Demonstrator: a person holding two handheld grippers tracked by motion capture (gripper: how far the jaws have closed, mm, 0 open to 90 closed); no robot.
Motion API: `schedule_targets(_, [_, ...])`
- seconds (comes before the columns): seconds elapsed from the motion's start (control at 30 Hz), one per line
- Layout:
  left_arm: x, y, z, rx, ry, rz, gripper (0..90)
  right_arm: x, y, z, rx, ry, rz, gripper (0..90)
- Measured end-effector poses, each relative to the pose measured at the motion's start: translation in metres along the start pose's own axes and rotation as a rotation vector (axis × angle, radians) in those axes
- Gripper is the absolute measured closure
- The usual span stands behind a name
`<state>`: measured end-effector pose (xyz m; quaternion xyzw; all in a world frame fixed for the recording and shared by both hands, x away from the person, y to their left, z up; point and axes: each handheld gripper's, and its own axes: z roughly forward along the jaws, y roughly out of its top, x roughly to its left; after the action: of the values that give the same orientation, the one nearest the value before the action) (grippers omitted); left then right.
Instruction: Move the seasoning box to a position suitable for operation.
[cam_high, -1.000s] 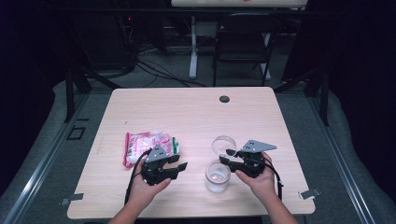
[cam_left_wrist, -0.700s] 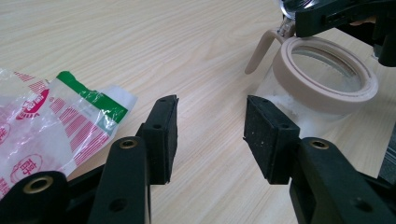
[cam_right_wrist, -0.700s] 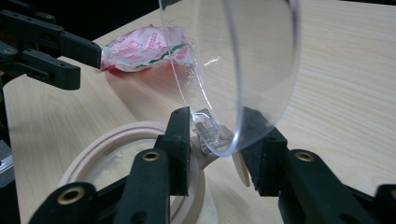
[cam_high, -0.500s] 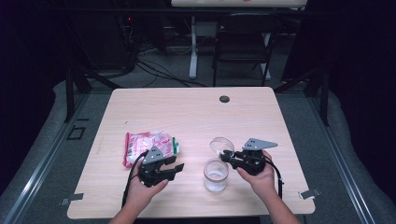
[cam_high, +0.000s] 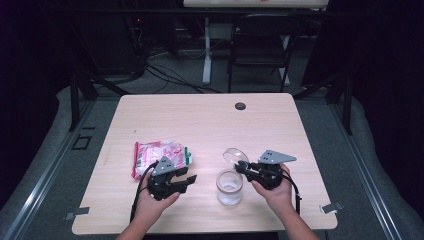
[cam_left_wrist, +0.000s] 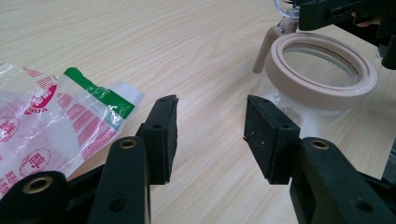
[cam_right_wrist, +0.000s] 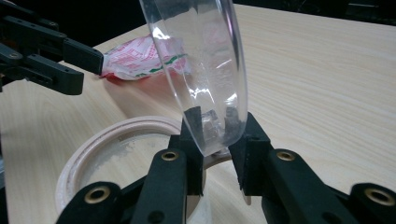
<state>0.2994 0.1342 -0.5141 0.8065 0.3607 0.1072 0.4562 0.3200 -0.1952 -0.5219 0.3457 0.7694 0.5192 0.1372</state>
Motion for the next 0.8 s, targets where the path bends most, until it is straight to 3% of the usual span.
schedule_targets(0.2, [0.001,0.000,0.000,0.002,0.001,0.006,54.9,0.006,0.000,0.001,-0.015,-0.018,-0.025,76.0])
schedule_targets(0.47, [0.001,0.000,-0.001,0.000,0.005,0.010,54.9,0.011,-0.002,0.003,-0.028,-0.093,-0.091,76.1])
schedule_targets(0.8, [0.000,0.000,0.000,0.001,0.005,0.007,54.9,0.006,-0.001,-0.002,-0.104,-0.170,-0.024,76.3])
